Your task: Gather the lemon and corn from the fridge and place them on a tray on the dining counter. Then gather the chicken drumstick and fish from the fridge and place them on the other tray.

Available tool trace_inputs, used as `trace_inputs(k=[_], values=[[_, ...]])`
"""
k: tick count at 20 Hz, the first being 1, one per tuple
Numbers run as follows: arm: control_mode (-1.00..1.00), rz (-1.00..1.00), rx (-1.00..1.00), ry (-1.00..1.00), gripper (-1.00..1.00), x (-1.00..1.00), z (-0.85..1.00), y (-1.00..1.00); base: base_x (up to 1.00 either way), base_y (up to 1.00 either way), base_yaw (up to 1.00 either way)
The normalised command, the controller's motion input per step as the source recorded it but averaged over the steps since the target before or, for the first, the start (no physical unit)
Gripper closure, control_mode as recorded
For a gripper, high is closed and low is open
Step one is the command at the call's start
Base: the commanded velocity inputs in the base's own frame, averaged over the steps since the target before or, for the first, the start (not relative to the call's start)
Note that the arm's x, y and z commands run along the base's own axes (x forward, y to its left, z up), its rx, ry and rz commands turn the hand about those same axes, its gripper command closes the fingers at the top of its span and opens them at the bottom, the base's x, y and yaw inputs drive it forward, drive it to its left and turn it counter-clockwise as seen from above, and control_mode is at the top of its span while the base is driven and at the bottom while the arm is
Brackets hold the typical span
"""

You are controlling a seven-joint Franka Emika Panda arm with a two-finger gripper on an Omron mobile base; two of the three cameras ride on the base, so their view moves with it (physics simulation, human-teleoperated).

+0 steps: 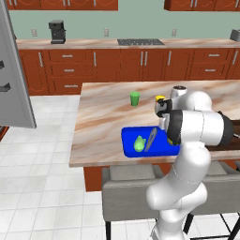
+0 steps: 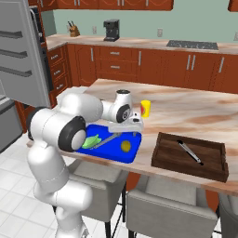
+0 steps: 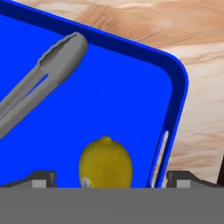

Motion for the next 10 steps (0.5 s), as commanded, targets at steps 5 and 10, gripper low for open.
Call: trace_inputs(k=[5,10], values=[[-1.00,0.01,-0.01,0.01,-1.00,0.00,-0.24,0.00,0.00,0.00,0.00],[-1.00,0.00,0.00,0.00,-1.00,-0.18,0.08,-0.01,0.00,0.00,0.00]])
